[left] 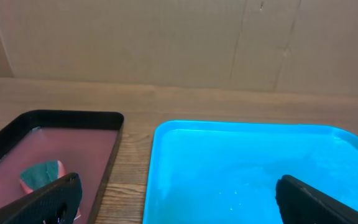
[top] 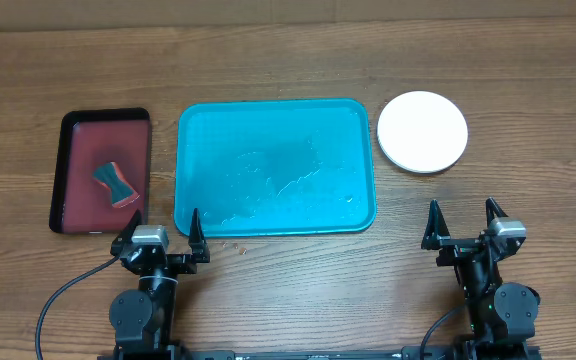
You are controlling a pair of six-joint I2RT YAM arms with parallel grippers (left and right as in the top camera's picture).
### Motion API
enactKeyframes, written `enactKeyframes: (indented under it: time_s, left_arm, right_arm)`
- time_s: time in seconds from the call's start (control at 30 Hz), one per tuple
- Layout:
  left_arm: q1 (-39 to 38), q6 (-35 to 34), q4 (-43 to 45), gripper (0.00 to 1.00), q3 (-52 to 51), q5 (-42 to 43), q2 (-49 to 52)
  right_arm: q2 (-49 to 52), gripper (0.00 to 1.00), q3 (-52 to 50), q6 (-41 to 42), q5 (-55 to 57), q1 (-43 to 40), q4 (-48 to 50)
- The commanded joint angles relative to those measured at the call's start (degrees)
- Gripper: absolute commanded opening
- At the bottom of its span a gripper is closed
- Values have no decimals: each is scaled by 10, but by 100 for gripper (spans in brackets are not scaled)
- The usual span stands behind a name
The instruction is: Clean dirty plates on tray and stack at the side
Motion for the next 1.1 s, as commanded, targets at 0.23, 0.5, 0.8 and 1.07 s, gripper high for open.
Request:
enactKeyframes:
  time_s: [0.23, 0.5, 0.8, 1.07]
  left_arm:
    - [2, 43, -3, 100, -2, -7, -7]
    - [2, 43, -2, 100, -2, -8, -7]
    - [2, 19, -2, 100, -2, -9, -7]
    - [2, -1, -3, 100, -2, -17, -7]
  right_arm:
    - [-7, 100, -6, 3, 6, -2, 3]
    - [-7, 100, -6, 3, 6, -2, 3]
    - [-7, 100, -6, 3, 6, -2, 3]
    - [-7, 100, -6, 2, 6, -2, 3]
